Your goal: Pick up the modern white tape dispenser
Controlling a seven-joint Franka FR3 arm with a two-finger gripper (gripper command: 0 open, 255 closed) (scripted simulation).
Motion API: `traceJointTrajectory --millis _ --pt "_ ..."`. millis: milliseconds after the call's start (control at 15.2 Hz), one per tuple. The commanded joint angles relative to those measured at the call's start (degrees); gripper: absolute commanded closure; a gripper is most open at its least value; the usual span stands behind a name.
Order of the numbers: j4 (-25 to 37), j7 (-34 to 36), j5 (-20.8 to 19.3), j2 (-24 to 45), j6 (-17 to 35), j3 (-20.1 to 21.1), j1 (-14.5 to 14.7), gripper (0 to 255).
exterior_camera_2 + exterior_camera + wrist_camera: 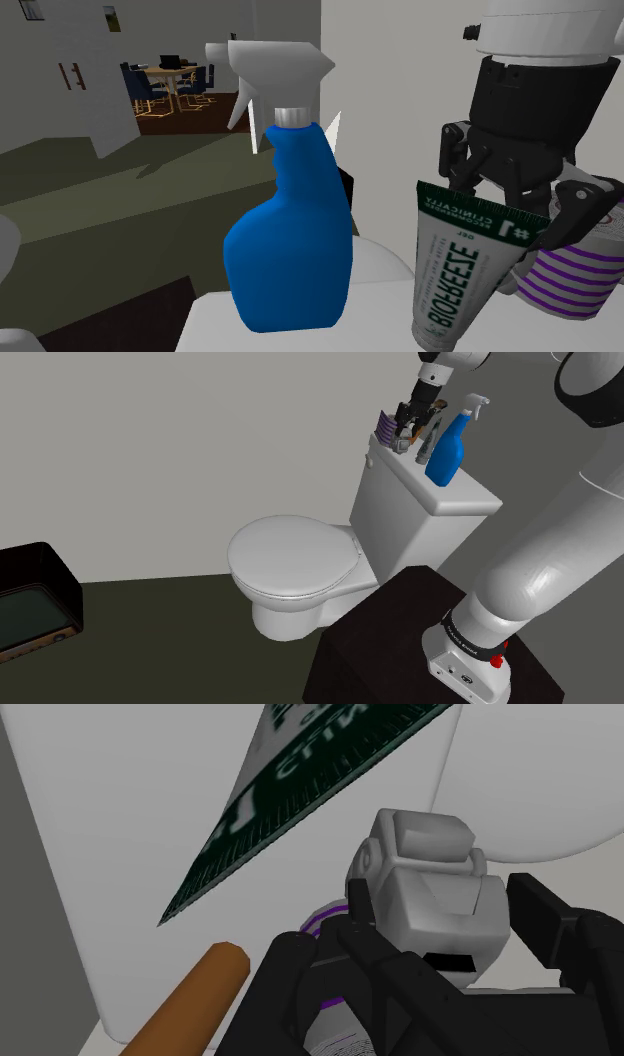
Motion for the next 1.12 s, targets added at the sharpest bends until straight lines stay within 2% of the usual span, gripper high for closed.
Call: traceJointTrajectory --millis 0,198,1056 --pt "-0.07 0.01 -0.03 0.05 -0.01 -0.02 -0.01 255" --pt "-0.11 0.04 -0.03 0.05 0.04 0.0 0.0 255" --pt "11.18 0.46 0.26 1.16 -10.23 -0.19 -0.19 255"
